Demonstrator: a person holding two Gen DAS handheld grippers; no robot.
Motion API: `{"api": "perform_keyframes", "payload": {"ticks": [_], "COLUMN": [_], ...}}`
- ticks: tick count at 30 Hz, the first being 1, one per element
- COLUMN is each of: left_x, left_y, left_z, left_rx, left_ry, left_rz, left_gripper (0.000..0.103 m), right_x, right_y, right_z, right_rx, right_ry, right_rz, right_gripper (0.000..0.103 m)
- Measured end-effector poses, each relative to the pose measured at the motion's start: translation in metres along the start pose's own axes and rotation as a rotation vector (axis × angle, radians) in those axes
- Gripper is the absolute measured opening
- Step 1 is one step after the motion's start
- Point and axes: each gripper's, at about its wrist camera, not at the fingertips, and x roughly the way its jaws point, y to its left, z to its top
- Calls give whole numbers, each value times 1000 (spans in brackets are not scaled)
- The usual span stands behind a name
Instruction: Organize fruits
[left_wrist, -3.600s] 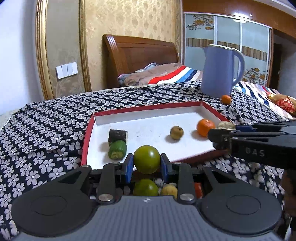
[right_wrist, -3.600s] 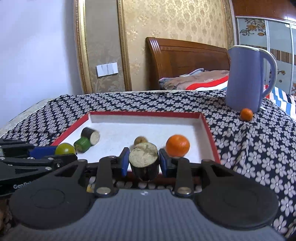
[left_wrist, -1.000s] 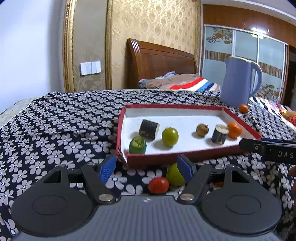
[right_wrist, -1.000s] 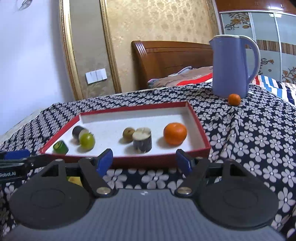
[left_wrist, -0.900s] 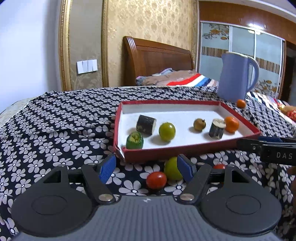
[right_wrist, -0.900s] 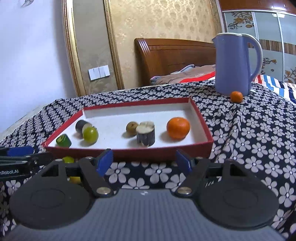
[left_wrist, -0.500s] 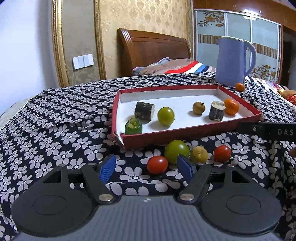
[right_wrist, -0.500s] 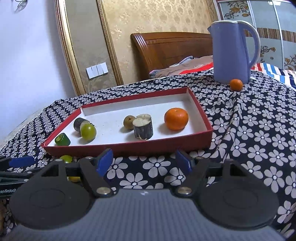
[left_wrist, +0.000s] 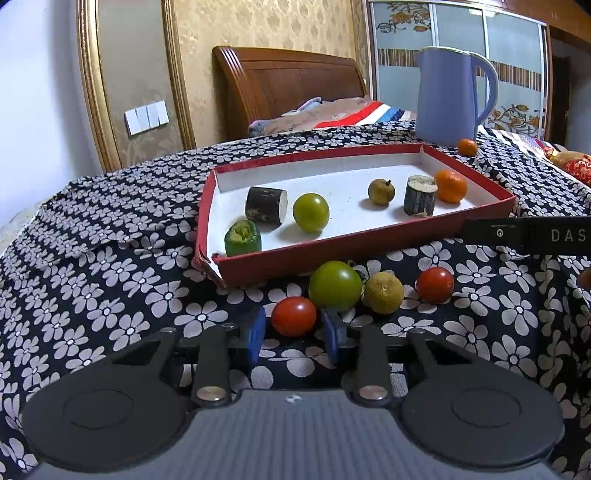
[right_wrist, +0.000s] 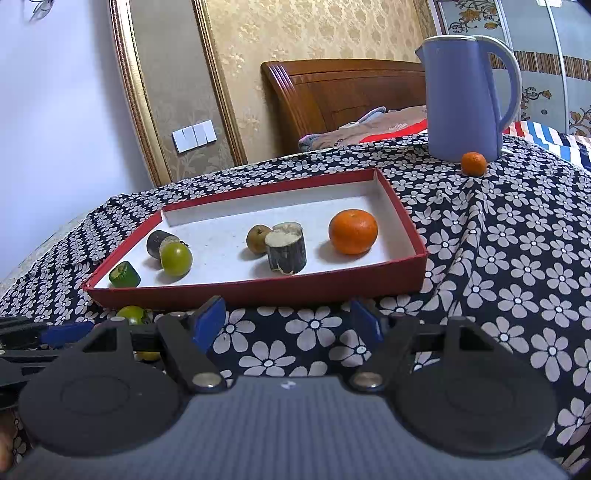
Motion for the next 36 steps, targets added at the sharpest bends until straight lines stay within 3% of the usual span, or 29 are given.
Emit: {"api": "perform_keyframes", "payload": {"ticks": [2,7,11,16,25,36], "left_x": [-1,-1,-4,-7,-7,-7], "left_y": [0,0,11,21,18,19], "left_z": [0,0,2,4,3,3], "left_rx": [1,-1,-62,-114,-100,-105], "left_ry": [-4,-10,-27,-45,-48,-48], "left_rz": [1,11,25,37,47,54], "left_gripper": [26,26,26,26,26,26], "right_x": [0,3,-3,-13,-12,10], "right_y": [-1,-3,-3,13,42,59], "right_z": [0,0,-1,-5,-10,-14], "right_rx": [5,16,13,-63,-144,-200], "right_ry": [1,15,-18,-8,31,119], "right_rz": [1,5,7,36,98,111], "right_gripper": [73,73,73,73,73,39]}}
